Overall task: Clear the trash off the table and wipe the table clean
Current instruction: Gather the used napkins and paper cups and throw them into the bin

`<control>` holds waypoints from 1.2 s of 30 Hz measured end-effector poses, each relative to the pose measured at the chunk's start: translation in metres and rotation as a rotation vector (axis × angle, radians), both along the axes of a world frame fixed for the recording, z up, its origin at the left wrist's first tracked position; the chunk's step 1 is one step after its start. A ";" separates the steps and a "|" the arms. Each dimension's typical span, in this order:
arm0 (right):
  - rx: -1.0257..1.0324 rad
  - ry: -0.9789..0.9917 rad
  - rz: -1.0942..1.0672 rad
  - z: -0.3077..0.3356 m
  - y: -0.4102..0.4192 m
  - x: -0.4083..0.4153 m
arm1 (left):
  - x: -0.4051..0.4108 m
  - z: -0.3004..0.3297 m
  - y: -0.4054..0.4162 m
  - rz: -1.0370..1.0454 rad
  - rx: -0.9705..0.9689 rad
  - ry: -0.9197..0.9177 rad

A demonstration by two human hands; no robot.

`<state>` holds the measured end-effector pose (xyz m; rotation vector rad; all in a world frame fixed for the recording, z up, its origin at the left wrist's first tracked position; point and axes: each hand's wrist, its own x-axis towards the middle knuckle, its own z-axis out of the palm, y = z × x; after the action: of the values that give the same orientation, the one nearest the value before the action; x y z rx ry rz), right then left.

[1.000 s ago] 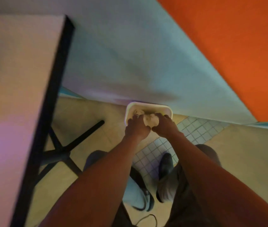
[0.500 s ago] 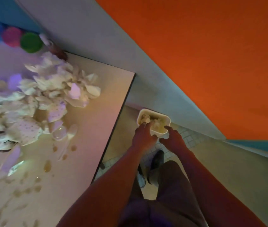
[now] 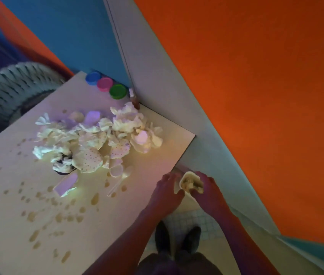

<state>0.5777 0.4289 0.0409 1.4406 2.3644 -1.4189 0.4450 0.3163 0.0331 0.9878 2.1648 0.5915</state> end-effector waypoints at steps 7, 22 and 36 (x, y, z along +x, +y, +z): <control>0.090 0.141 0.092 0.046 -0.015 -0.038 | -0.036 0.053 -0.033 0.075 0.196 0.082; 0.087 0.190 0.169 0.043 -0.014 -0.107 | -0.089 0.057 -0.068 0.228 0.198 0.158; 0.077 0.049 0.316 -0.005 0.070 -0.198 | -0.159 0.034 0.008 0.364 -0.016 0.169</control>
<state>0.3799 0.4985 0.0362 0.9945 2.5580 -1.3081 0.2856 0.3242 0.0671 0.6556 2.5199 0.6766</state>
